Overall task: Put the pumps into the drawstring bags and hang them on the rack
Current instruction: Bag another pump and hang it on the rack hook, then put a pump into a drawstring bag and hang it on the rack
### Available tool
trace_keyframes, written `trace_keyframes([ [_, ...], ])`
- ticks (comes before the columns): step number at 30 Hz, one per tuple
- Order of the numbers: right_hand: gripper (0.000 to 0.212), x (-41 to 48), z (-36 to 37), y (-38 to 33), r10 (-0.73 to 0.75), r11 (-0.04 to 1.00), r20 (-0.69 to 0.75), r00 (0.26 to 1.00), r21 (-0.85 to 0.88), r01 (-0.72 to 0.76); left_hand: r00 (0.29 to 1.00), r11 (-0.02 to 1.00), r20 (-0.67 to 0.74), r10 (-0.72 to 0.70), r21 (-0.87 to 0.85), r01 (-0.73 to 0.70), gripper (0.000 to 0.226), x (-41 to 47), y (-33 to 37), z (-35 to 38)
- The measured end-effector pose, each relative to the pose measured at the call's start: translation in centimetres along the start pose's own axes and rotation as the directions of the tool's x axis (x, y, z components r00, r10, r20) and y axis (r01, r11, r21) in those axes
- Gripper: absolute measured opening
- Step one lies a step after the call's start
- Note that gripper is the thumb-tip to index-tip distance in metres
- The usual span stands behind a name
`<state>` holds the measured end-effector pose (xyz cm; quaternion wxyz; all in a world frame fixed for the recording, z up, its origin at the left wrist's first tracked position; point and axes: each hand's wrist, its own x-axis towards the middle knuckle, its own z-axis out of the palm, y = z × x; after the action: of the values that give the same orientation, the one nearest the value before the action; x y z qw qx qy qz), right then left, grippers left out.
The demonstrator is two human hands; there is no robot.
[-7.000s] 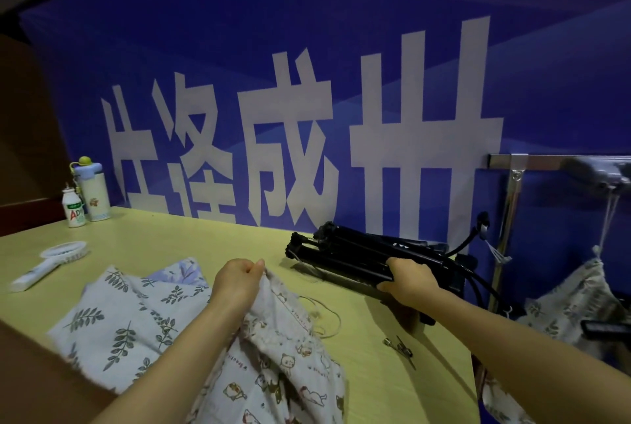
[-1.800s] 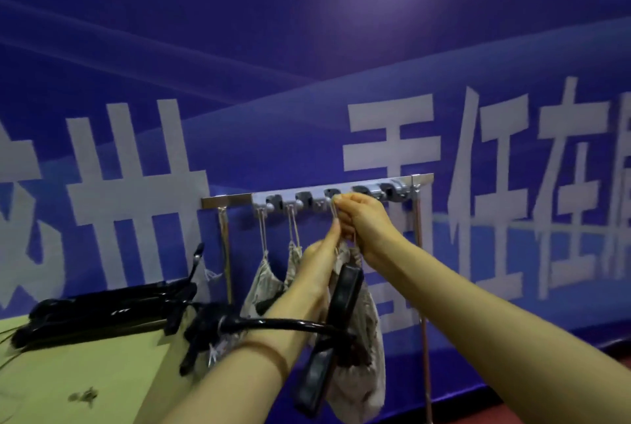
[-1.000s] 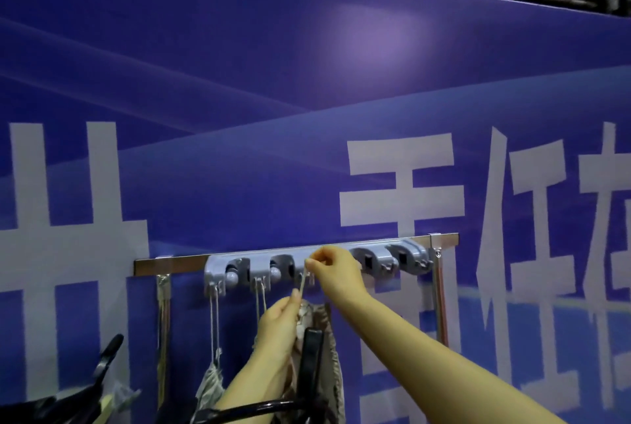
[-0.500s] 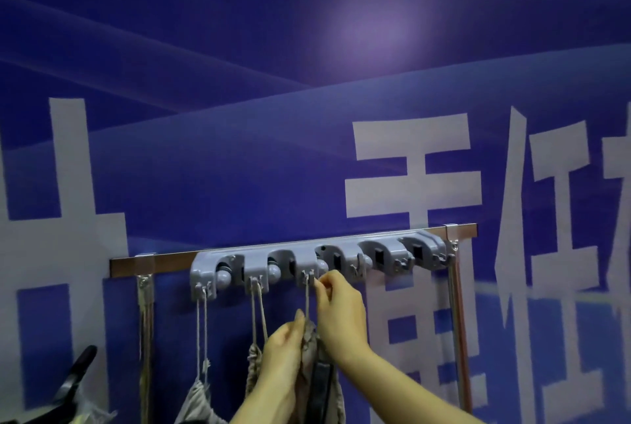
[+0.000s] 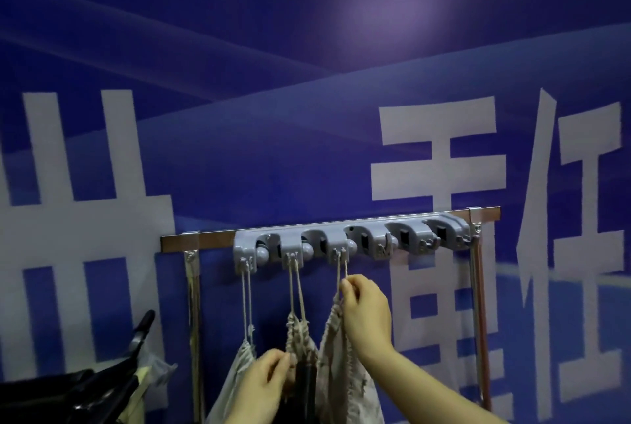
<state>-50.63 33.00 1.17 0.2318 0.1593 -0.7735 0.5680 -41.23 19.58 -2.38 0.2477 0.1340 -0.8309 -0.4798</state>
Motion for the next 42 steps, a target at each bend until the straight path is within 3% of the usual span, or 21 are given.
trace_keyframes([
  [5,0.012,-2.3,0.2,-1.7,0.022,0.995,-0.109,0.994,-0.095,-0.032,0.972,0.996,-0.235,0.002,0.093,0.020,0.042,-1.0,-1.7,-3.7],
  [8,0.010,-3.7,0.0,-3.4,-0.067,0.995,-0.203,0.977,-0.084,0.051,0.912,0.912,-0.315,0.263,0.391,-0.128,0.045,-2.1,-2.3,-5.5],
  [12,0.009,-7.1,0.8,-6.1,-0.212,0.977,0.082,0.974,0.033,0.210,0.802,0.640,-0.217,0.557,0.727,-0.247,0.063,-4.6,-3.0,-6.4],
  [16,0.015,-9.8,2.6,-8.3,-0.164,0.986,0.356,0.920,0.039,0.161,0.693,0.350,-0.033,0.720,0.879,-0.323,0.056,-6.9,-4.0,-8.1],
  [18,0.017,-10.8,3.3,-9.3,-0.134,0.988,0.472,0.872,-0.003,0.153,0.743,0.306,0.002,0.669,0.911,-0.278,0.057,-8.1,-4.2,-9.0],
  [20,0.020,-11.6,3.8,-10.4,-0.127,0.986,0.524,0.842,-0.028,0.166,0.886,0.355,0.030,0.463,0.909,-0.216,0.040,-9.1,-3.5,-10.7],
  [21,0.022,-12.0,4.0,-11.0,-0.124,0.984,0.528,0.840,-0.043,0.172,0.955,0.395,-0.008,0.296,0.912,-0.114,0.032,-9.5,-3.2,-11.9],
  [23,0.024,-12.7,4.7,-12.1,-0.115,0.978,0.521,0.845,-0.087,0.187,0.989,0.473,-0.100,0.106,0.880,0.038,0.036,-10.3,-3.8,-14.3],
  [27,0.025,-14.8,6.3,-14.8,-0.120,0.979,0.542,0.832,-0.077,0.191,0.953,0.441,-0.239,0.184,0.887,0.138,0.028,-13.0,-4.4,-19.3],
  [29,0.027,-16.8,7.3,-16.7,-0.152,0.979,0.573,0.805,-0.027,0.203,0.913,0.401,-0.264,0.312,0.907,0.125,0.035,-14.1,-5.3,-21.8],
  [34,0.022,-21.5,9.2,-21.3,-0.232,0.961,0.656,0.718,0.041,0.273,0.864,0.365,-0.319,0.390,0.915,0.173,0.047,-18.1,-5.1,-27.9],
  [39,0.022,-26.4,11.6,-22.9,-0.232,0.944,0.748,0.622,0.020,0.329,0.856,0.319,-0.370,0.360,0.912,0.260,0.064,-22.7,-6.7,-33.5],
  [42,0.022,-28.7,13.1,-21.9,-0.184,0.930,0.785,0.592,-0.055,0.362,0.874,0.286,-0.392,0.288,0.906,0.312,0.039,-24.8,-8.1,-35.4],
])
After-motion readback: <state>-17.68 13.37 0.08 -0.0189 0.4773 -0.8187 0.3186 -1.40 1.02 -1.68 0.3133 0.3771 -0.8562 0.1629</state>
